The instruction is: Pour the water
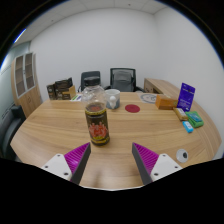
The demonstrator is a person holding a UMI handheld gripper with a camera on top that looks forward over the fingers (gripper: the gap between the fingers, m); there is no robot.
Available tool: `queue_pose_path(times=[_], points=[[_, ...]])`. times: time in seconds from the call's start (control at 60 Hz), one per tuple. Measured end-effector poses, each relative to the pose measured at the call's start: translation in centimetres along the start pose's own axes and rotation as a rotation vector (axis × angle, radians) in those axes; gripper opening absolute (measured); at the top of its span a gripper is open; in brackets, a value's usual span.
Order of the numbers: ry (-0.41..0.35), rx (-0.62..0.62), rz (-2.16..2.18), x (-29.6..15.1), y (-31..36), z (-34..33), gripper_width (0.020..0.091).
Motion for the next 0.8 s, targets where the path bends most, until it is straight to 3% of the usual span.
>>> queue_pose_path(times=[0.167, 0.317, 0.367, 0.45, 0.567, 0.667, 0.8], points=[[-0.106, 0.030, 0.019, -1.9, 4.9, 5.6, 0.0850], [-0.170, 0.110, 0.027, -3.6, 5.4, 10.2, 0.0827], [-0.189, 0.129, 0.025, -4.0, 5.7, 10.9, 0.0766], [-0.214, 0.164, 0.018, -4.3, 5.4, 11.7, 0.0549], [-0.230, 0.171, 0.015, -4.4, 5.1, 12.0, 0.0486], [-0.225, 0.184, -0.013, -4.5, 5.0, 12.2, 0.0362], [-0.212, 0.129, -0.059, -6.1, 7.5, 13.0, 0.0361]])
Point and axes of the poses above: the point between the fingertips, and its own axes, seen from behind it with the camera up: y to the left, x down, z forward, the way the camera looks, the point moved 9 cm from there along -z, backward, against the way the camera looks, and after that the axes turned 9 degrees about -y, right-handed, at the moved point
